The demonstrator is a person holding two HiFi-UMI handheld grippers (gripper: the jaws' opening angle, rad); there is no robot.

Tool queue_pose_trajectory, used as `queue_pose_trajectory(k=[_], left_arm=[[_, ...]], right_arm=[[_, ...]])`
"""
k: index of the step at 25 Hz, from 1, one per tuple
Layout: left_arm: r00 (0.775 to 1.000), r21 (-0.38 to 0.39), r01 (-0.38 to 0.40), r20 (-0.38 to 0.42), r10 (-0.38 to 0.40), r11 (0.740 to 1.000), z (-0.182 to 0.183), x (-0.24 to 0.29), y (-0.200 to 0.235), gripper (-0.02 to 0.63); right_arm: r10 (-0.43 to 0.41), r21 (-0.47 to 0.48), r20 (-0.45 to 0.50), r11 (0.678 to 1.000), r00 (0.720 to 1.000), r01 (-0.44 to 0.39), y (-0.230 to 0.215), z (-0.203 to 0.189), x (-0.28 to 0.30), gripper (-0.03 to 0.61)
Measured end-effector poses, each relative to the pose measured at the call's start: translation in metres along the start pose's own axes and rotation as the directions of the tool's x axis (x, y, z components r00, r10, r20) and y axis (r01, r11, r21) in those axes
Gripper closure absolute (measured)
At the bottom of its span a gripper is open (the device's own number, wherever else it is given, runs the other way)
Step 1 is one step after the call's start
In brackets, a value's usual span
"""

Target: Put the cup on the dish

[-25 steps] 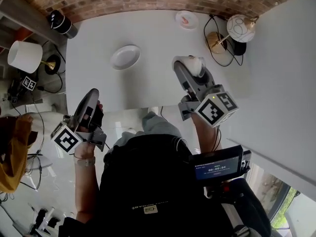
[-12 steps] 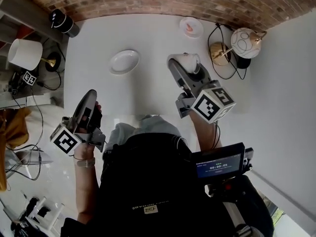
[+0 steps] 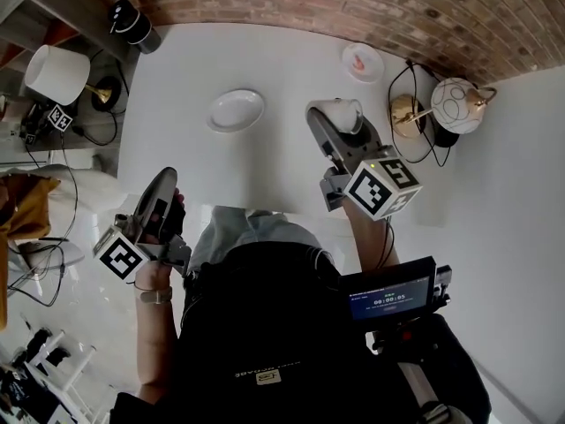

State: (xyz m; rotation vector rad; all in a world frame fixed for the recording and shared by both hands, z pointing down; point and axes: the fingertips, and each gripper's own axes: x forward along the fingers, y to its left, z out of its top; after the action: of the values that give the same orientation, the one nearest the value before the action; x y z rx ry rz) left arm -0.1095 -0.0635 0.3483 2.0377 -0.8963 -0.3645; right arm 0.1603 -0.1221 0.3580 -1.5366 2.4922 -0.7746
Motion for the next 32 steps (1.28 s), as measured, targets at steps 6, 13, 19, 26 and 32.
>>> queue_pose_trajectory(k=[6,13,19,26,32], left_arm=[[0.999,-0.012,-0.024,0.024,0.024,1.000,0.008,-0.017,0.010,0.609],[0.996,-0.033,-0.081,0.023,0.082,0.996,0.012,-0.043,0.037,0.609],[0.993,-0.038,-0.115,0.034,0.116,0.993,0.019,-0.054,0.051,0.609],[0.987,-0.052,-0.152,0.049,0.155,0.987,0.031,-0.060,0.060,0.609],[0.974,-0.068,-0.216,0.055,0.219,0.974,0.036,-0.072,0.076,0.609]], right_arm=[[-0.019,-0.034,-0.053,0.999,0.998,0.017,0.001,-0.010,0.022,0.319],[-0.049,-0.072,-0.109,0.997,0.993,0.041,0.003,-0.021,0.045,0.319],[-0.055,-0.117,-0.153,0.992,0.987,0.038,0.002,-0.033,0.069,0.319],[-0.073,-0.163,-0.220,0.986,0.973,0.037,-0.004,-0.057,0.106,0.318],[-0.090,-0.182,-0.283,0.983,0.955,0.039,-0.014,-0.085,0.137,0.319]])
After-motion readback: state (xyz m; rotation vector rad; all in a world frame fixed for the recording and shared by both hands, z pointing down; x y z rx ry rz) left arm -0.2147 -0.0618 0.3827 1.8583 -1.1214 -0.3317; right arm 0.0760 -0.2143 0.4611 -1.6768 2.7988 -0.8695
